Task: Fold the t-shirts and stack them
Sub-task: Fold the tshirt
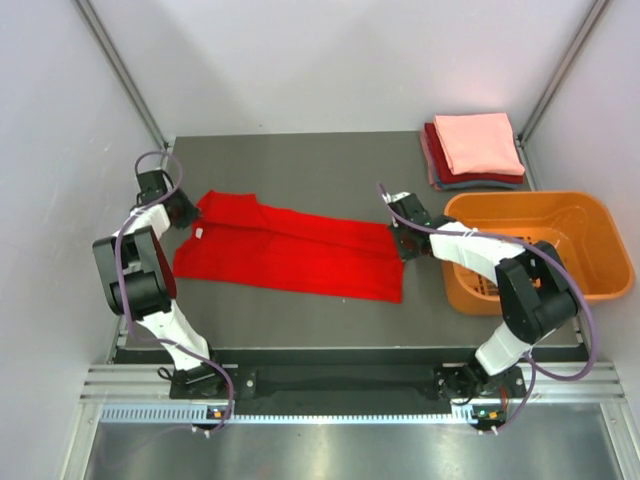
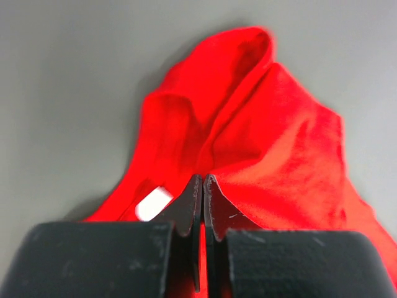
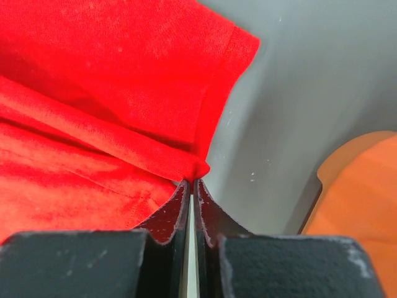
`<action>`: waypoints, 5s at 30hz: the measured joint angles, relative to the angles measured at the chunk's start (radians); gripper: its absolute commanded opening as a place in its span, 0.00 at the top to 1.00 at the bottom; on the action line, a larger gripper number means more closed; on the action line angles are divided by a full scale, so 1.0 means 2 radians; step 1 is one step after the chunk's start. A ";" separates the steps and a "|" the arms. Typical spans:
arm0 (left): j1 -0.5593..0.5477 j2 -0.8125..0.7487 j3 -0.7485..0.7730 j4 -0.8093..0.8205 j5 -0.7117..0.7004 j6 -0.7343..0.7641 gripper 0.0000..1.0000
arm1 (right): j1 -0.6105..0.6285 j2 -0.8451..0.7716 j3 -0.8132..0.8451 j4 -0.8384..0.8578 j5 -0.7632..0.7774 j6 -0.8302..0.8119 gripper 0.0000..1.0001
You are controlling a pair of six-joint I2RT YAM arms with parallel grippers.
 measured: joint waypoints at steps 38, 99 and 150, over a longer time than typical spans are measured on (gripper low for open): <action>-0.272 0.045 0.025 -0.045 0.055 -0.002 0.74 | 0.043 0.073 0.076 -0.004 -0.046 0.026 0.84; -0.048 0.117 0.166 -0.157 -0.034 0.083 1.00 | 0.077 0.058 0.099 -0.005 -0.037 0.047 0.77; -0.057 -0.015 0.071 -0.214 -0.106 0.058 1.00 | 0.082 0.041 0.079 0.013 -0.059 0.046 0.77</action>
